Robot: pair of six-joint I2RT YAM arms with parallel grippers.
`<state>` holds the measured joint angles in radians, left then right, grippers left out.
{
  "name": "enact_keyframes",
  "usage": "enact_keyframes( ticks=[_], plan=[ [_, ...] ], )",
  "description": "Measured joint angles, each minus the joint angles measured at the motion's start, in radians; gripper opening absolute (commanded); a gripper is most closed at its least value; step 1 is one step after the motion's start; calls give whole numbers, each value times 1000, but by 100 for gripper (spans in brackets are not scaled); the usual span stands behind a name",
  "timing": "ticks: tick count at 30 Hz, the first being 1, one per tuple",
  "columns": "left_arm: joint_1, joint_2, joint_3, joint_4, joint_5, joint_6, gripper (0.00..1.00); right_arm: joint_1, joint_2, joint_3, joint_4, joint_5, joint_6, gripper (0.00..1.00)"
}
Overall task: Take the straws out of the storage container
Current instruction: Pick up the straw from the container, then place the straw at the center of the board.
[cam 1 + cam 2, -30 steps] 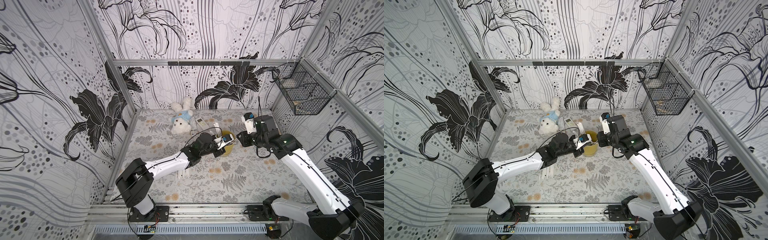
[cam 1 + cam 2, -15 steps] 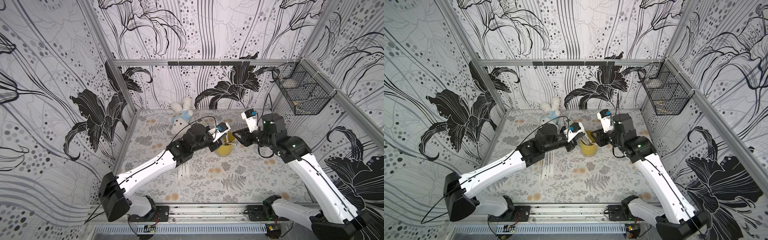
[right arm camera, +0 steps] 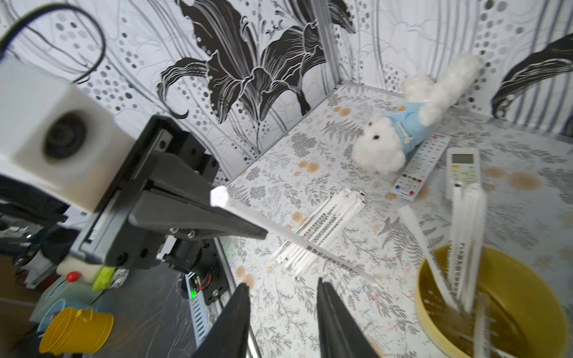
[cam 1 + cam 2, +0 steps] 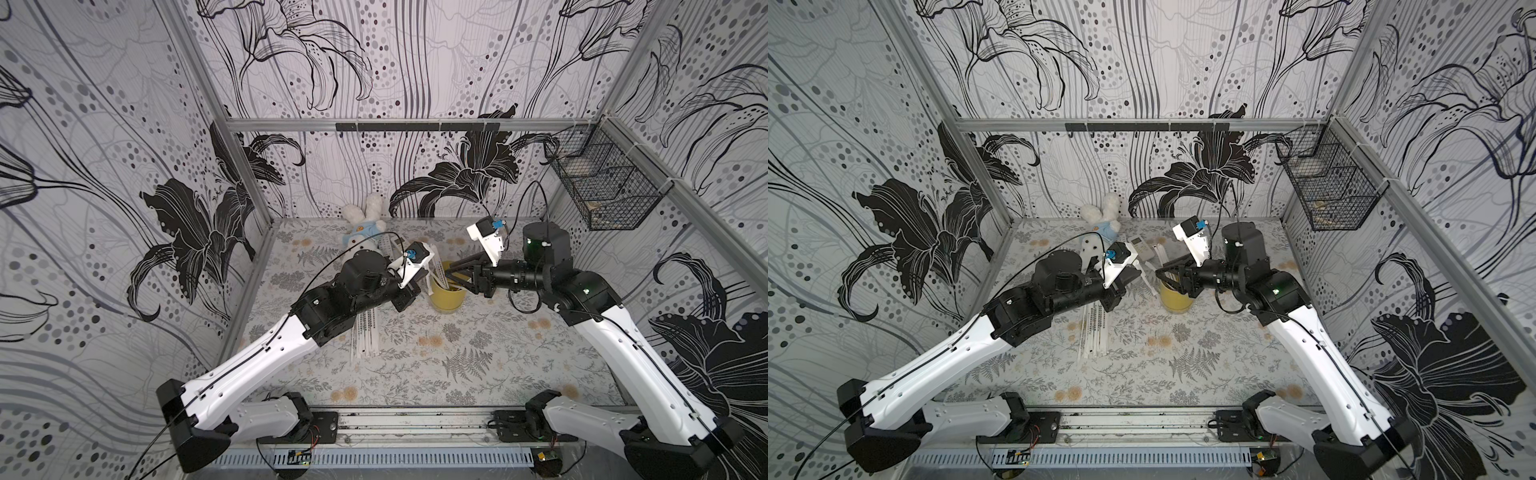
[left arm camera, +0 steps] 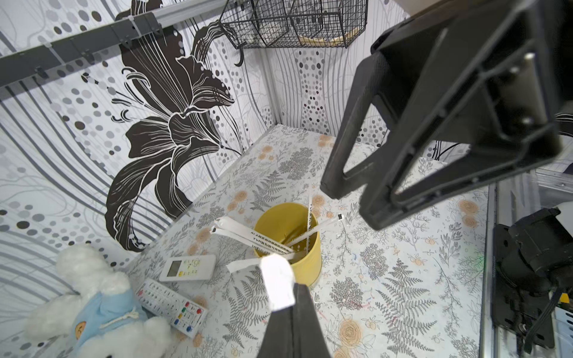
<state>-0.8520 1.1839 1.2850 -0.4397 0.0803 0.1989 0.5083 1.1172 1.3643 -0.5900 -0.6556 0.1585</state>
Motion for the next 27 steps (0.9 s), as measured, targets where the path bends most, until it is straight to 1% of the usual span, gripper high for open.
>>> enact_keyframes(
  ticks=[7, 11, 13, 16, 19, 23, 27],
  plan=[
    [0, -66, 77, -170, -14, -85, 0, 76, 28, 0, 47, -61, -7, 38],
    [3, -116, 78, -270, -61, -133, 0, 124, 82, -2, 48, -76, -21, 38],
    [23, -131, 69, -315, -71, -158, 0, 148, 106, -3, 48, -78, -23, 38],
    [91, -135, 44, -385, -70, -196, 0, 179, 137, -8, 48, -78, -26, 38],
    [175, -105, 17, -446, -51, -219, 0, 198, 172, -9, 53, -77, -25, 37],
    [300, -29, 3, -517, 40, -221, 0, 205, 220, -9, 53, -74, -25, 35],
    [403, 61, 1, -558, 124, -216, 0, 205, 263, -9, 53, -69, -25, 35]
  ],
)
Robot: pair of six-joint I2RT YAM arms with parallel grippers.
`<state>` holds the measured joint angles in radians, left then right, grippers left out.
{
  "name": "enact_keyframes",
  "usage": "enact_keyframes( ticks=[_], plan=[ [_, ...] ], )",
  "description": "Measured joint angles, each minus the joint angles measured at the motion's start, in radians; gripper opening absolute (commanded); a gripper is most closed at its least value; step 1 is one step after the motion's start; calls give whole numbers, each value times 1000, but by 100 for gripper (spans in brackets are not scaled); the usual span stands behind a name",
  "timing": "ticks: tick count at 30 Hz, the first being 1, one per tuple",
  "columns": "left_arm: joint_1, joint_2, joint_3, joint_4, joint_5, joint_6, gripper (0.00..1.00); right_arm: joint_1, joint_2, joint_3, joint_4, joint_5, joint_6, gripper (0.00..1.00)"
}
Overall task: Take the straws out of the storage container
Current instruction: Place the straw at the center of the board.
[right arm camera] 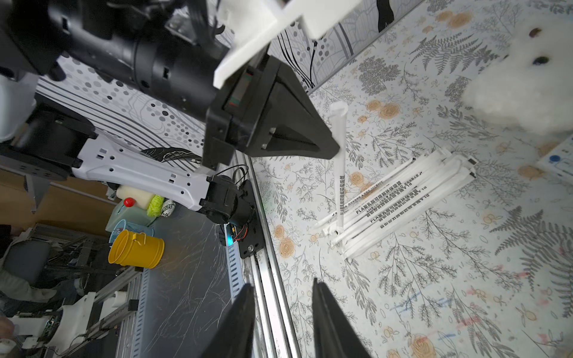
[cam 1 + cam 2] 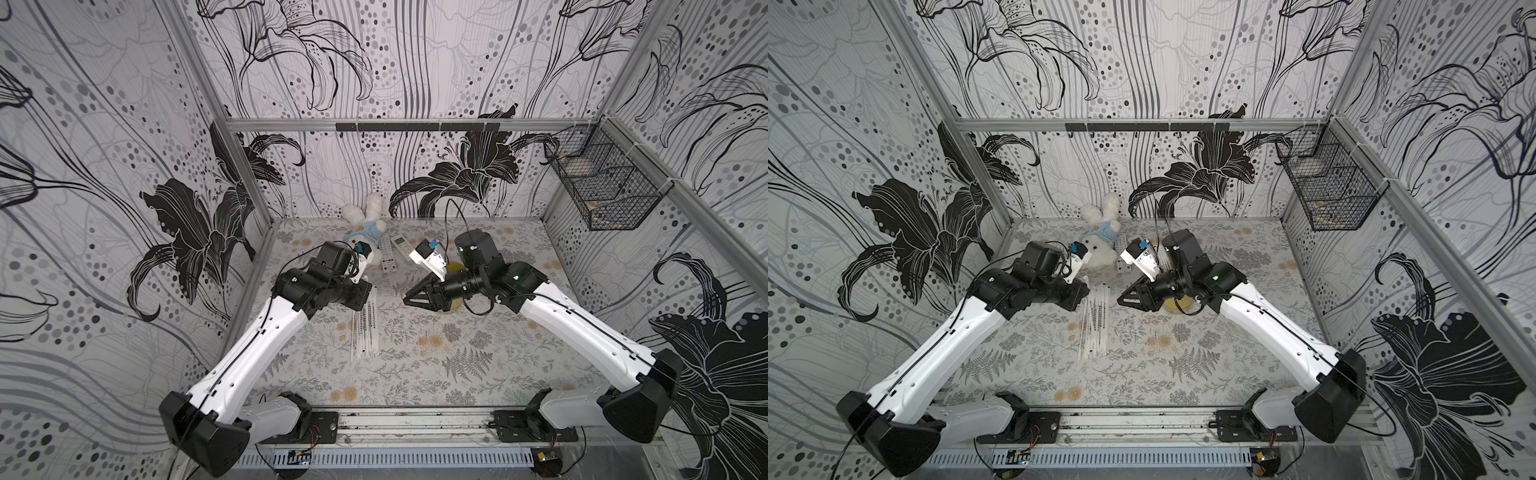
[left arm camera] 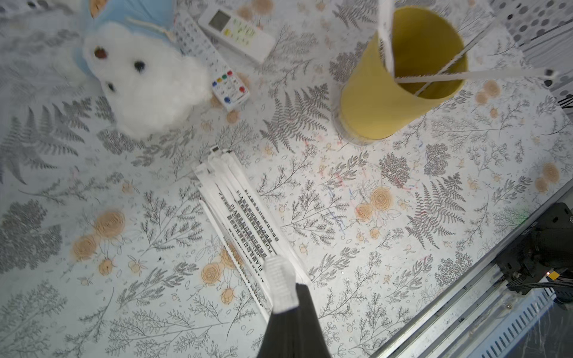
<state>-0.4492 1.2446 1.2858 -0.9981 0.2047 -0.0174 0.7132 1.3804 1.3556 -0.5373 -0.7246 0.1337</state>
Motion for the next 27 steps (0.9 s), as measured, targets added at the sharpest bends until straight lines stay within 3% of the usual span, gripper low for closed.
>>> enact_keyframes(
  ticks=[5, 18, 27],
  plan=[
    [79, 117, 1, -24, 74, 2, 0, 0, 22, -13, 1, 2, -1, 34],
    [127, 317, 43, -57, 129, -5, 0, 0, 64, -21, -1, -5, -53, 35],
    [162, 347, 78, -48, 124, -12, 29, 0, 89, -21, -2, -5, -76, 35]
  ],
)
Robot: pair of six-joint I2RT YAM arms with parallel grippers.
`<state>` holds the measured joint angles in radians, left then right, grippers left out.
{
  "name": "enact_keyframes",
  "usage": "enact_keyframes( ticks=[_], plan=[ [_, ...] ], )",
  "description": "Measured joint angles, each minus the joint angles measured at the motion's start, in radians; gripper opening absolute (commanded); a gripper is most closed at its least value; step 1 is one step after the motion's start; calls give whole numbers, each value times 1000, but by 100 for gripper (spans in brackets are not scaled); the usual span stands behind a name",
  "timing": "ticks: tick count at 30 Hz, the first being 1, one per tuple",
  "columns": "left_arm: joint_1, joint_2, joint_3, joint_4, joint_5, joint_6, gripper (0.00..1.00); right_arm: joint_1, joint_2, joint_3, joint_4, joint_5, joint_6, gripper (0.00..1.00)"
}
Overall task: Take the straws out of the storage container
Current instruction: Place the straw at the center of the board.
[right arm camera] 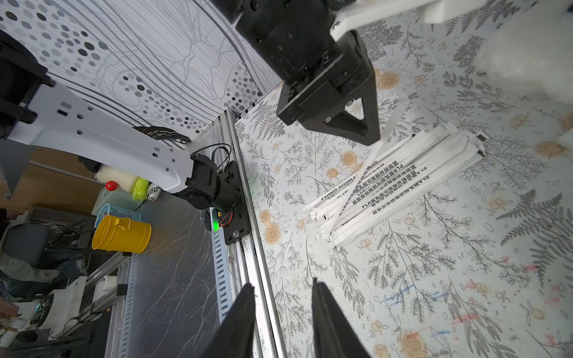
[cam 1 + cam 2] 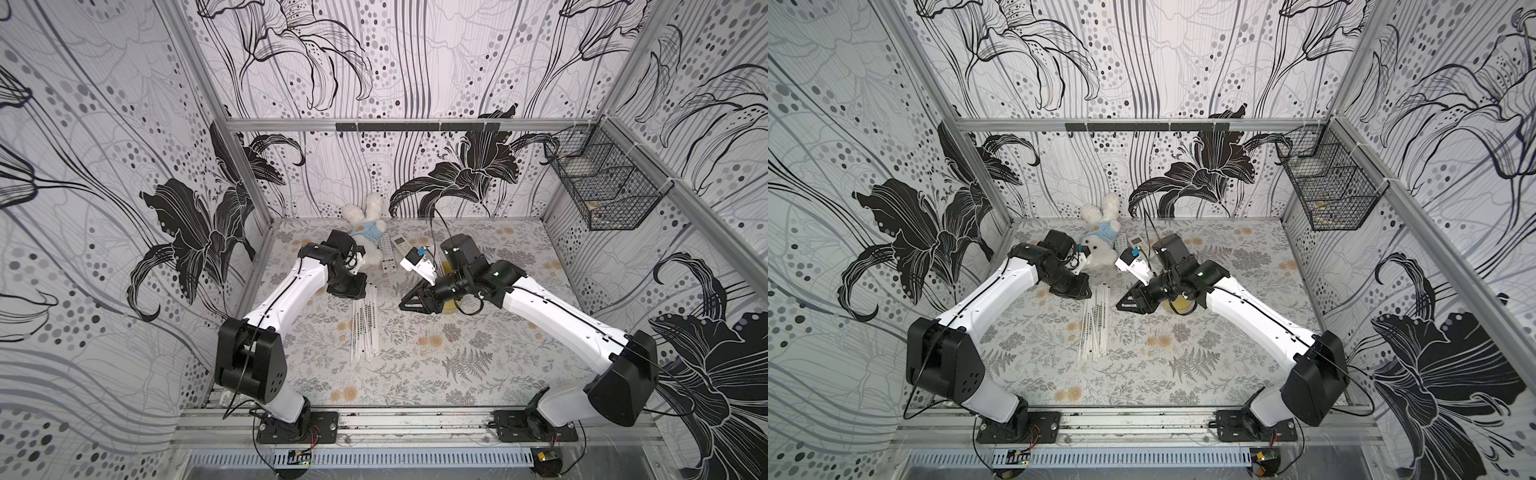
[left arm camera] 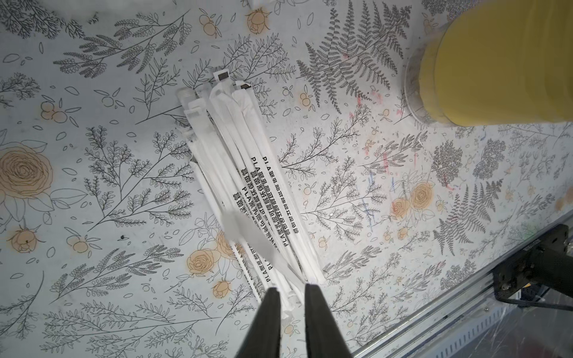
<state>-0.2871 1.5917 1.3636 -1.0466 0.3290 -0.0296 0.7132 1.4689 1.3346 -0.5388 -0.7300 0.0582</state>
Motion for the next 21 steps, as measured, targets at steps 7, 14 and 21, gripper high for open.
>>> enact_keyframes(
  ticks=[7, 14, 21],
  plan=[
    [0, 12, 4, 38, -28, -5, 34, 0, 0, 0, 0, 0, 0, 35],
    [0, -28, -41, 148, -50, -14, 32, 0, 0, 0, 0, 70, 0, 36],
    [-34, -201, -146, 306, -89, -16, 32, 0, -8, 12, -38, 309, -12, 35]
  ],
)
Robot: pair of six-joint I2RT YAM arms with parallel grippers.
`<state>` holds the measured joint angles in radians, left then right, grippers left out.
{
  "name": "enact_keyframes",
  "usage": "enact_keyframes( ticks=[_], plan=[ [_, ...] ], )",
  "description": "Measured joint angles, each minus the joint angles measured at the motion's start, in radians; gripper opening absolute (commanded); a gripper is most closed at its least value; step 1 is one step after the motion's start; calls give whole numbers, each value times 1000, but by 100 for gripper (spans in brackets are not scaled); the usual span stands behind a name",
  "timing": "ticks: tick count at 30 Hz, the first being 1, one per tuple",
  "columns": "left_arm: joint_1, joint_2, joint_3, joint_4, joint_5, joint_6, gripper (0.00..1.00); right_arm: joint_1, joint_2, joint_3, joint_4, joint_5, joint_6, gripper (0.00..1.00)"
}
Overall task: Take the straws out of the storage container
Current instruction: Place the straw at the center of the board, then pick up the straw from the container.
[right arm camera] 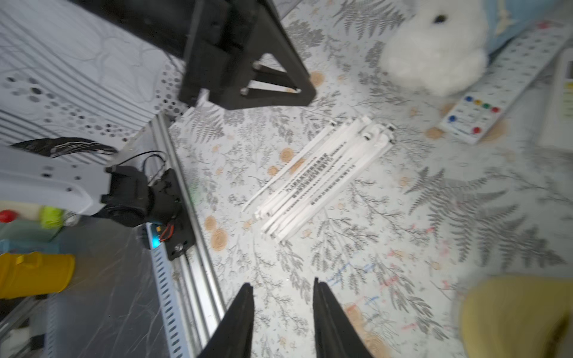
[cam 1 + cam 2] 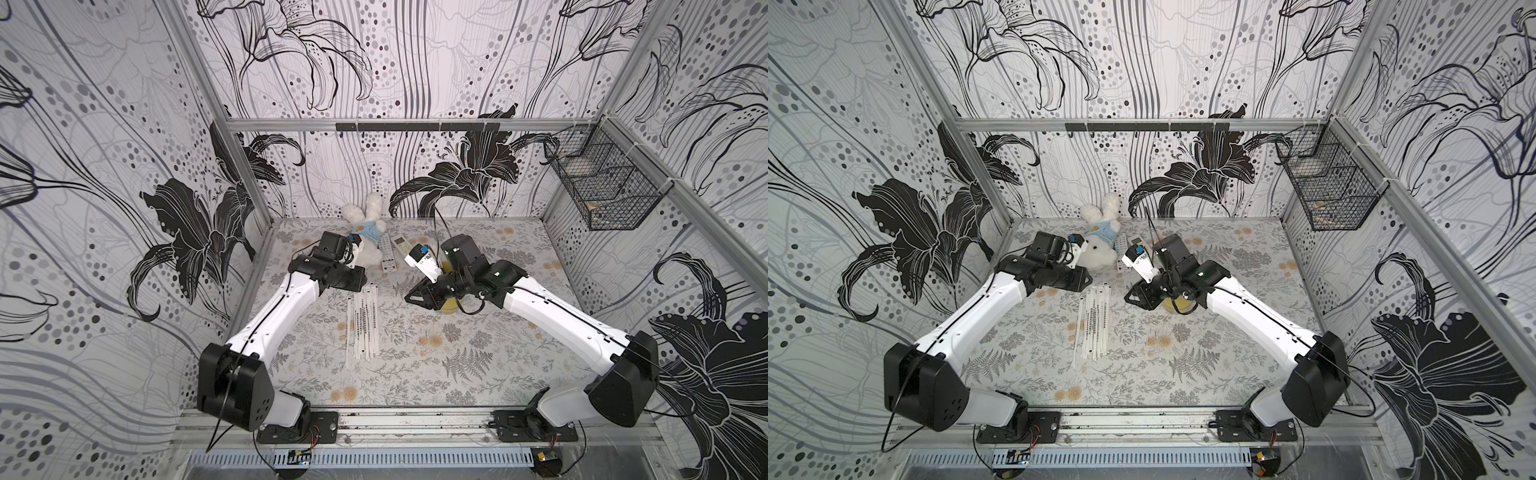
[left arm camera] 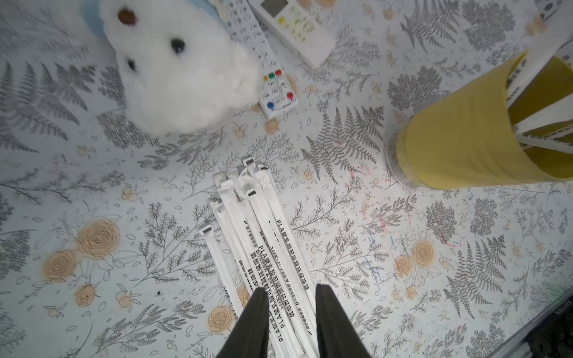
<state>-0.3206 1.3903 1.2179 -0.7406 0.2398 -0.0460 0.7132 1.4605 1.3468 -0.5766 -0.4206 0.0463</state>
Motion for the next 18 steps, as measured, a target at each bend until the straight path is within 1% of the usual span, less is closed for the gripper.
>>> enact_keyframes(
  ticks=[2, 5, 8, 9, 10, 13, 18],
  plan=[
    [-48, -58, -31, 57, -25, -2, 33, 0, -4, 18, -14, 90, -11, 34],
    [-170, -153, -104, 183, -57, -2, 34, -12, -5, 48, -30, 213, -14, 33],
    [-297, -241, -213, 344, -73, 1, 34, -46, -6, 54, -31, 285, -14, 32],
    [-324, -261, -250, 400, -71, 2, 34, -59, -7, 54, -31, 303, -14, 32],
    [-339, -274, -282, 451, -69, 2, 34, -67, -7, 54, -31, 315, -14, 33],
    [-359, -291, -398, 652, -48, -6, 34, -73, -7, 51, -29, 355, -42, 39],
    [-381, -259, -585, 964, -2, -6, 35, -71, -10, -14, 11, 426, -88, 39]
  ],
)
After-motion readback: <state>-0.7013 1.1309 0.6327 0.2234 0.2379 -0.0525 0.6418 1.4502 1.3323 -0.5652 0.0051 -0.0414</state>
